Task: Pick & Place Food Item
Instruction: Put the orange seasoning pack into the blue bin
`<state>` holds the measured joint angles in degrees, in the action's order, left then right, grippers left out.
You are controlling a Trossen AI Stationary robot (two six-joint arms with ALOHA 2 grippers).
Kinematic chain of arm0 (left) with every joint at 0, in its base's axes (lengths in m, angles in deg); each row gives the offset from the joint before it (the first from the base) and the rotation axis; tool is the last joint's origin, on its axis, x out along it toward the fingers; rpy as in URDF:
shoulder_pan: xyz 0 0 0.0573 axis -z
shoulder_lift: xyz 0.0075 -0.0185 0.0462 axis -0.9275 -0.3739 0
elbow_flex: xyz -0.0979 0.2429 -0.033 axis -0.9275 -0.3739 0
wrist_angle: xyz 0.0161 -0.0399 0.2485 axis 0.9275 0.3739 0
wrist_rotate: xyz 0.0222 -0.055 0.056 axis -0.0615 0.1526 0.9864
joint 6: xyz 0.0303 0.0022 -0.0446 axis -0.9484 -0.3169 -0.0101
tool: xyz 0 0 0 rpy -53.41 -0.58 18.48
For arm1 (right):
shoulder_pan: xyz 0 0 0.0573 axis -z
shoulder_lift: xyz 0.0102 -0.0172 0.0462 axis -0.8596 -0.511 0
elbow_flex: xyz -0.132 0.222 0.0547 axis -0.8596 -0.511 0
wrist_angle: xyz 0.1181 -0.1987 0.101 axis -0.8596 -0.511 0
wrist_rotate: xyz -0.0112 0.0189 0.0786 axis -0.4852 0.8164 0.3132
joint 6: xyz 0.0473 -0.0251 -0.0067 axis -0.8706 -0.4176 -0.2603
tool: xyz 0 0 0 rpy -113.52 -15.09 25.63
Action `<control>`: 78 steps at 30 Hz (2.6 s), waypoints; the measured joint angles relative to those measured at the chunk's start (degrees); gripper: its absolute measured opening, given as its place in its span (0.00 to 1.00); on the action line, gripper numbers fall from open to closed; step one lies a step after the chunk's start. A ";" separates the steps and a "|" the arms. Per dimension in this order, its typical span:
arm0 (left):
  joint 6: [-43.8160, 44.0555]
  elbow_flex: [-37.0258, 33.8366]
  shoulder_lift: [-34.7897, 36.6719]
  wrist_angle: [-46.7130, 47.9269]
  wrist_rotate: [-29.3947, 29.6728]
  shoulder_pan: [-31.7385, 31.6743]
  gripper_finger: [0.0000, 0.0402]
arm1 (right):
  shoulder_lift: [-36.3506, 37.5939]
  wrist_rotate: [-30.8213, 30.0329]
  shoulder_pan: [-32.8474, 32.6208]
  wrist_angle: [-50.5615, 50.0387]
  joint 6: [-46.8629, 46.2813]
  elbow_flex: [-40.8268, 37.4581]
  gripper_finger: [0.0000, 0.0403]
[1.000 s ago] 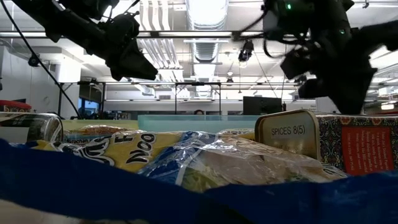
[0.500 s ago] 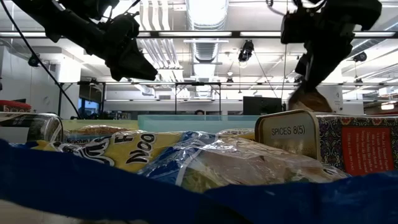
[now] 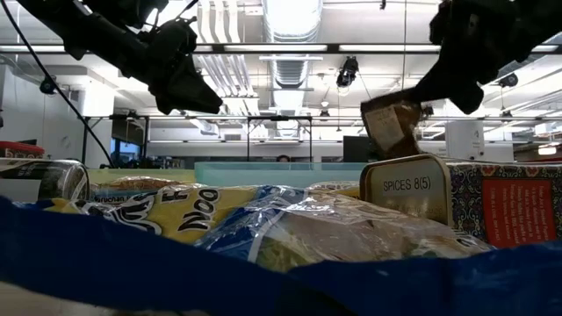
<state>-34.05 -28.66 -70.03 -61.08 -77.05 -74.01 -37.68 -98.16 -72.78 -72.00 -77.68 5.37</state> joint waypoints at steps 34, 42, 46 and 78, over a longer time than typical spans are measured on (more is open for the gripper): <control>-0.66 0.00 0.00 -0.07 -0.01 0.01 0.40 | 9.02 -39.37 11.02 -2.08 -15.40 -9.08 0.02; -0.63 0.00 0.00 -0.24 0.01 0.01 0.40 | 8.93 -39.24 14.34 13.85 -11.39 -16.42 0.02; -0.64 0.00 0.00 -0.31 0.01 -0.01 0.40 | 8.32 -39.13 15.55 15.58 -11.53 -17.20 0.02; -1.09 0.00 0.00 -0.33 0.03 -0.01 0.40 | -20.13 -38.81 23.71 30.46 -12.56 -11.84 0.02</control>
<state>-35.14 -28.66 -70.03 -61.41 -77.02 -74.02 -57.81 -136.97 -49.08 -41.54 -90.24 -6.48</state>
